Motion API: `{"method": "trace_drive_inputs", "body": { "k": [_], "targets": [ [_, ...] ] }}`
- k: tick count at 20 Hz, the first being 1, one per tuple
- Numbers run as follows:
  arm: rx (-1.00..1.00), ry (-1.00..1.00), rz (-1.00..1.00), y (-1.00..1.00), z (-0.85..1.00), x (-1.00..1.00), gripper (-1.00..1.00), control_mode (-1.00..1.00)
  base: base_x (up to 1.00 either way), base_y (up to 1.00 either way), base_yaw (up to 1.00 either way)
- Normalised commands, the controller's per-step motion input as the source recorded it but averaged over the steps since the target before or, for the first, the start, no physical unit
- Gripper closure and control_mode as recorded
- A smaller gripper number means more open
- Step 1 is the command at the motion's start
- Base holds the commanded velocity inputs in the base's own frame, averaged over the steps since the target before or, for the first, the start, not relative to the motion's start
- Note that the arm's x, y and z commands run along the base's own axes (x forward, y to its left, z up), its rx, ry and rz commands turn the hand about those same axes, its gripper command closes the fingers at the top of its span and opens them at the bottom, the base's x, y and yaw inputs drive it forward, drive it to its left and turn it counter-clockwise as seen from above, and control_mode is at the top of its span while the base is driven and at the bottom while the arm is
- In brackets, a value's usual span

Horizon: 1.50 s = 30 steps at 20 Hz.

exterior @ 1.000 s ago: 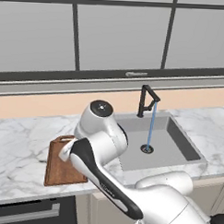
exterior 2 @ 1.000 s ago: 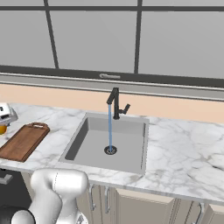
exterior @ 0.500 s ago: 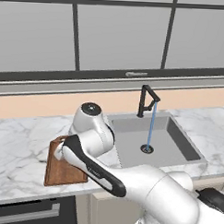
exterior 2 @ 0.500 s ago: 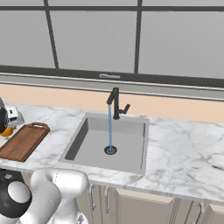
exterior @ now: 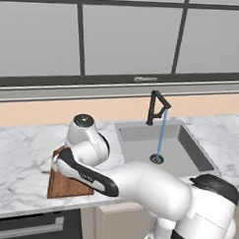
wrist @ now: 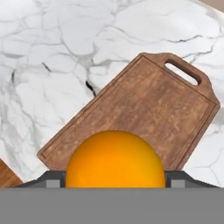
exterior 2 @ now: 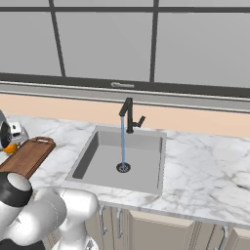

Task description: Pick the orange from the sink and place it on the cutting board to airdry. Then turn off the sink faucet.

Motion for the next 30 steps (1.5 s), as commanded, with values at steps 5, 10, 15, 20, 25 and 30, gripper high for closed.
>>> {"method": "trace_drive_inputs", "body": {
  "k": [5,10,15,20,25,30],
  "targets": [
    [0.0,0.0,-0.02,0.03,-0.37,0.28,1.0,-1.0,0.0,0.0,0.0],
    [-0.03,0.04,-0.04,0.13,-0.32,0.24,1.0,-1.0,0.0,0.0,0.0],
    [-0.02,0.04,-0.03,0.11,-0.23,0.2,1.0,-1.0,0.0,0.0,0.0],
    [0.0,0.03,-0.03,0.1,-0.17,0.18,1.0,-1.0,0.0,0.0,0.0],
    [0.0,0.01,-0.03,0.06,-0.17,0.13,1.0,-1.0,0.0,0.0,0.0],
    [0.0,0.02,-0.03,0.06,-0.22,0.11,1.0,-1.0,0.0,0.0,0.0]
  ]
}}
